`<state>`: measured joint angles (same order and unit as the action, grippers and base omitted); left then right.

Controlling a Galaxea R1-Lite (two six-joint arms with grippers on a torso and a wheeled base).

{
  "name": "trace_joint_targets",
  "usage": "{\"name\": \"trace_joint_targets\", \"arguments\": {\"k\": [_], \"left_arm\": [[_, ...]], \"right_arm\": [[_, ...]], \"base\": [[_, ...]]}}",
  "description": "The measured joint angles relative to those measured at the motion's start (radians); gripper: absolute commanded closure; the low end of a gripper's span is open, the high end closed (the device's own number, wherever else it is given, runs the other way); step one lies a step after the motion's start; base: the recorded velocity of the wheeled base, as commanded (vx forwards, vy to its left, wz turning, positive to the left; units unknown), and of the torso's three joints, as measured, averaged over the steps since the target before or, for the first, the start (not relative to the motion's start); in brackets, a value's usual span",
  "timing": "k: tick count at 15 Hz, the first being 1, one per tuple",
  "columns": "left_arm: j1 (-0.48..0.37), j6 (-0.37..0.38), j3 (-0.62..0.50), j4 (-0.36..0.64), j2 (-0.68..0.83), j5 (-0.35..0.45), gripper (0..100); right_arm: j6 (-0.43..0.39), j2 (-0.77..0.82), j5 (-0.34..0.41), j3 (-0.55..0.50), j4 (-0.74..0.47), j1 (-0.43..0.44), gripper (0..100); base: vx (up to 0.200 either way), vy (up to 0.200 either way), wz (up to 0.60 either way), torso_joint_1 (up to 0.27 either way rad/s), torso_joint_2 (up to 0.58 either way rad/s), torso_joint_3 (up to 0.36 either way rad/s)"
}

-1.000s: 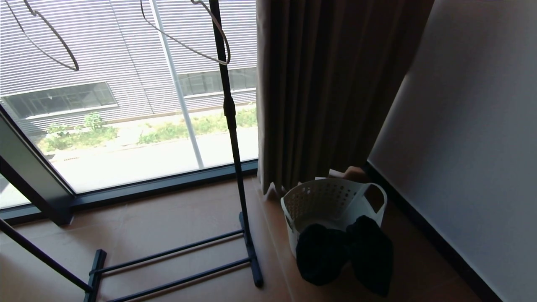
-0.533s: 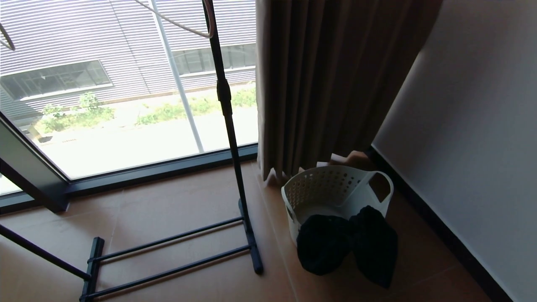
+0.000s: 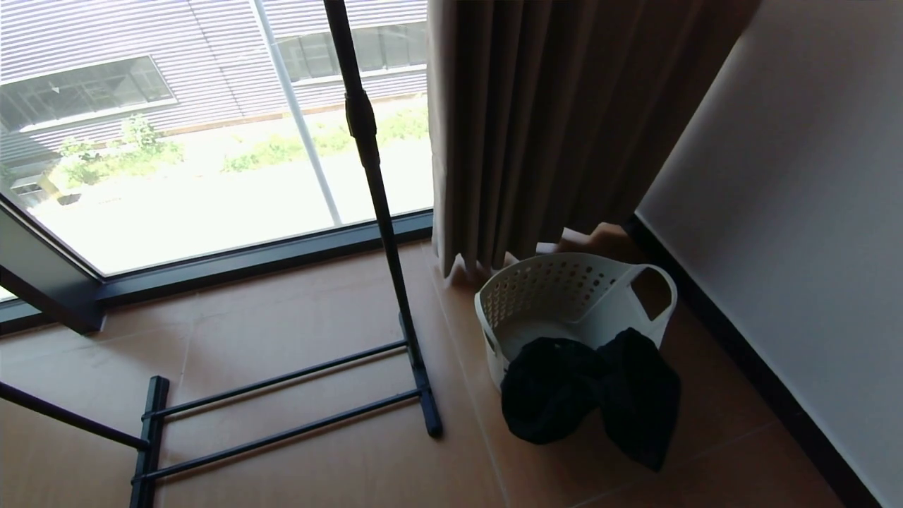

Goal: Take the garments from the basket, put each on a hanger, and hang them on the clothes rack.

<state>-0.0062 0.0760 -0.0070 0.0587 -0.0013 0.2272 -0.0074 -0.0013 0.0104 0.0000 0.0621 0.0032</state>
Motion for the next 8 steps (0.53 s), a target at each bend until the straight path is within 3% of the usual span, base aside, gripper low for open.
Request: {"name": "trace_joint_targets", "arguments": {"k": [8], "left_arm": [[0.0,-0.001,-0.001,0.001,0.0,-0.002,0]], "right_arm": [[-0.019,0.0,0.001,0.0,-0.032,-0.001,0]], "base": [[0.0,0.0,0.0,0.001,0.0,-0.201]]}}
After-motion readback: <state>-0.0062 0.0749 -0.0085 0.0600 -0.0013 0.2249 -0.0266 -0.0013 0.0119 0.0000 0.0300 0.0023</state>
